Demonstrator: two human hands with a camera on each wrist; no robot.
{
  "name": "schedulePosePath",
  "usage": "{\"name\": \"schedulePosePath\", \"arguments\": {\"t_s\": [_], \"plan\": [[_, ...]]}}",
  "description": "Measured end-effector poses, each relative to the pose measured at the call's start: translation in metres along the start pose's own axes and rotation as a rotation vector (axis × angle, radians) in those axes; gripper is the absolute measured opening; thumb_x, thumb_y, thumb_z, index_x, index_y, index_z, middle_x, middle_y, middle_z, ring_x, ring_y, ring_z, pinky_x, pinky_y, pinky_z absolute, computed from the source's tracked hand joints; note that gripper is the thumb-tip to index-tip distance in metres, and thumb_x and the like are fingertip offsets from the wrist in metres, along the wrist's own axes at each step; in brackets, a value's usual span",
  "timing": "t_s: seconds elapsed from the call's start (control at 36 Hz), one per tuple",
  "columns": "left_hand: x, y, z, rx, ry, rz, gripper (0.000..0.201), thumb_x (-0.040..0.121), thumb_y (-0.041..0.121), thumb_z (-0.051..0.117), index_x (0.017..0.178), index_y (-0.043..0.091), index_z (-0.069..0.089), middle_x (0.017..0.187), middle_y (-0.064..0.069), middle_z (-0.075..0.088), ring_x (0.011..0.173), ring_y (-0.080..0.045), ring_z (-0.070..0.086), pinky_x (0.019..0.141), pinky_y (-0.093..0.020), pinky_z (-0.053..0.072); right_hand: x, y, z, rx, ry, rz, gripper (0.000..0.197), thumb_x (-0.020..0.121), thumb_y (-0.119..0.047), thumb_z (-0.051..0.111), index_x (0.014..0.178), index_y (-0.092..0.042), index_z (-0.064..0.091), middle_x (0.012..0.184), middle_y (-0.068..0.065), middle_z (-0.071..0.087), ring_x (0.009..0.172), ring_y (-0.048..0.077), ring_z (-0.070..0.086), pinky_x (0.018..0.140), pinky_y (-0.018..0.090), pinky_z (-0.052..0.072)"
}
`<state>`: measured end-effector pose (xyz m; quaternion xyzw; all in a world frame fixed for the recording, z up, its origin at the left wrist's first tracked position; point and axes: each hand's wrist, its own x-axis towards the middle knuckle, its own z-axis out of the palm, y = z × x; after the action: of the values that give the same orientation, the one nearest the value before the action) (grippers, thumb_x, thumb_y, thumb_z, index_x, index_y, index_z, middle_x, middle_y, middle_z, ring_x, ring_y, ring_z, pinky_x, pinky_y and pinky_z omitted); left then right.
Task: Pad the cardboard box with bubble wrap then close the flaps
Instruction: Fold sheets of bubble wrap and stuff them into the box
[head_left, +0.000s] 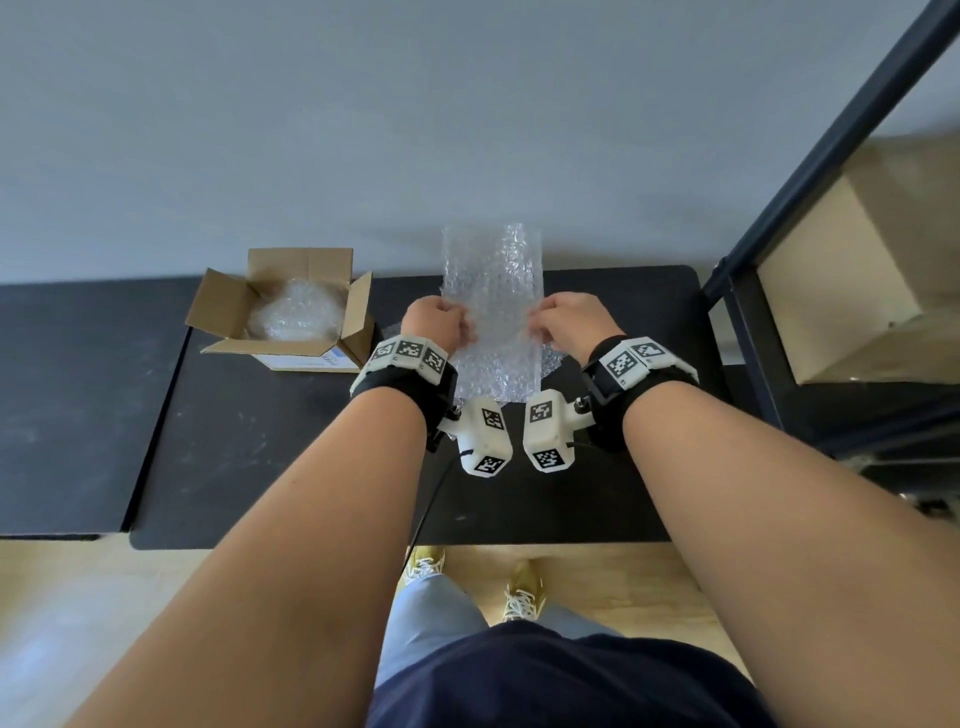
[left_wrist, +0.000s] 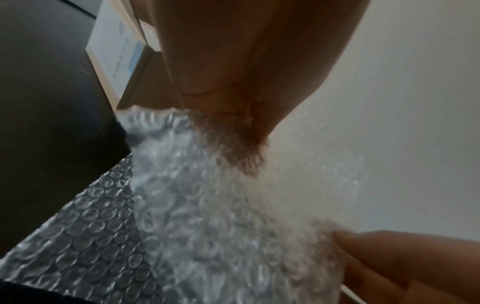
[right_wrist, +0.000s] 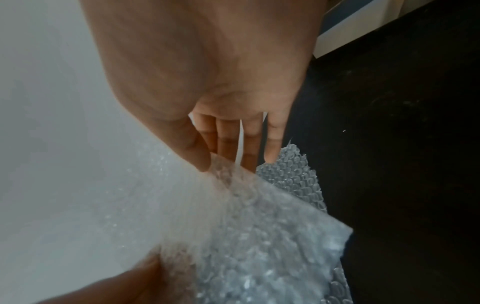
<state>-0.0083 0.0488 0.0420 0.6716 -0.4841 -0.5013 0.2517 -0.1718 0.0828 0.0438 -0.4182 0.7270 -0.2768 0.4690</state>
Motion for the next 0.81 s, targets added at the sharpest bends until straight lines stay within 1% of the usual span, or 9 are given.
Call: {"name": "schedulePosePath", "arguments": {"t_s": [0.08, 0.19, 0.28, 0.36, 0.47, 0.53, 0.67, 0.75, 0.81], "plan": [[-0.002, -0.003, -0.003, 0.075, 0.034, 0.046, 0.014, 0.097, 0.015, 0.053, 0.097, 0.005, 0.063, 0.08, -0.005, 0.062, 0.061, -0.013, 0.058, 0.056, -0.019, 0.05, -0.002, 0.0, -0.003, 0.034, 0.027, -0.029, 0.013, 0.087, -0.001, 0.058, 0.088, -0.007, 0.069, 0.074, 0.002, 0.065, 0.063, 0.011, 0.057, 0.06, 0.022, 0.047], [-0.003, -0.003, -0.01, 0.09, 0.025, 0.046, 0.012, 0.094, 0.01, 0.056, 0.092, 0.009, 0.068, 0.071, -0.001, 0.061, 0.058, -0.014, 0.055, 0.054, -0.023, 0.047, -0.006, -0.003, -0.005, 0.103, 0.042, -0.037, 0.023, 0.084, 0.005, 0.052, 0.082, -0.011, 0.068, 0.064, 0.002, 0.06, 0.054, 0.012, 0.053, 0.053, 0.022, 0.044], [-0.004, -0.001, -0.013, 0.138, 0.02, 0.059, 0.019, 0.093, 0.007, 0.056, 0.089, 0.017, 0.07, 0.076, -0.001, 0.065, 0.055, -0.01, 0.051, 0.049, -0.018, 0.041, -0.005, -0.002, -0.004, 0.134, 0.01, -0.015, 0.04, 0.081, 0.011, 0.044, 0.094, -0.013, 0.073, 0.072, 0.008, 0.063, 0.063, 0.017, 0.052, 0.061, 0.029, 0.048], [-0.005, -0.001, -0.015, 0.198, 0.027, 0.057, 0.019, 0.09, 0.007, 0.06, 0.105, 0.012, 0.072, 0.094, -0.004, 0.067, 0.061, -0.008, 0.051, 0.052, -0.013, 0.042, -0.003, -0.002, -0.001, 0.187, -0.017, 0.021, 0.045, 0.082, 0.012, 0.043, 0.079, -0.02, 0.075, 0.098, 0.017, 0.071, 0.08, 0.026, 0.061, 0.085, 0.041, 0.056], [-0.009, -0.003, -0.017, 0.33, 0.034, 0.053, 0.034, 0.091, -0.001, 0.055, 0.123, 0.005, 0.063, 0.124, -0.013, 0.064, 0.104, -0.023, 0.062, 0.084, -0.025, 0.045, -0.008, -0.006, 0.001, 0.218, -0.016, 0.04, 0.048, 0.081, 0.014, 0.034, 0.061, -0.014, 0.067, 0.072, 0.01, 0.061, 0.065, 0.02, 0.053, 0.061, 0.032, 0.051], [-0.013, -0.002, -0.017, 0.373, 0.054, 0.043, 0.036, 0.093, -0.003, 0.05, 0.125, 0.006, 0.062, 0.127, -0.013, 0.062, 0.118, -0.028, 0.058, 0.092, -0.027, 0.044, -0.004, -0.009, 0.004, 0.227, -0.014, 0.076, 0.045, 0.083, 0.014, 0.037, 0.061, -0.013, 0.066, 0.08, 0.012, 0.064, 0.07, 0.022, 0.057, 0.065, 0.034, 0.054], [-0.01, -0.001, -0.022, 0.311, 0.052, 0.015, 0.039, 0.094, -0.002, 0.043, 0.122, 0.013, 0.066, 0.121, -0.013, 0.066, 0.109, -0.028, 0.062, 0.087, -0.031, 0.049, -0.003, -0.014, 0.003, 0.217, -0.027, 0.148, 0.021, 0.081, -0.004, 0.053, 0.068, -0.004, 0.069, 0.084, 0.008, 0.071, 0.087, 0.029, 0.068, 0.09, 0.041, 0.055], [-0.006, 0.003, -0.028, 0.263, 0.095, -0.009, 0.042, 0.092, -0.002, 0.04, 0.123, 0.014, 0.064, 0.123, -0.009, 0.064, 0.11, -0.027, 0.061, 0.091, -0.033, 0.05, -0.01, -0.012, 0.001, -0.018, -0.005, -0.018, 0.016, 0.086, -0.006, 0.055, 0.091, -0.005, 0.07, 0.097, 0.006, 0.066, 0.085, 0.021, 0.062, 0.084, 0.034, 0.052], [-0.005, 0.007, -0.03, 0.252, 0.117, 0.013, 0.042, 0.093, -0.001, 0.039, 0.125, 0.014, 0.063, 0.126, -0.006, 0.062, 0.112, -0.025, 0.061, 0.093, -0.033, 0.05, -0.011, -0.01, 0.001, -0.105, 0.023, -0.094, 0.027, 0.087, 0.003, 0.047, 0.089, -0.013, 0.069, 0.101, 0.003, 0.063, 0.084, 0.018, 0.058, 0.078, 0.032, 0.049]]}}
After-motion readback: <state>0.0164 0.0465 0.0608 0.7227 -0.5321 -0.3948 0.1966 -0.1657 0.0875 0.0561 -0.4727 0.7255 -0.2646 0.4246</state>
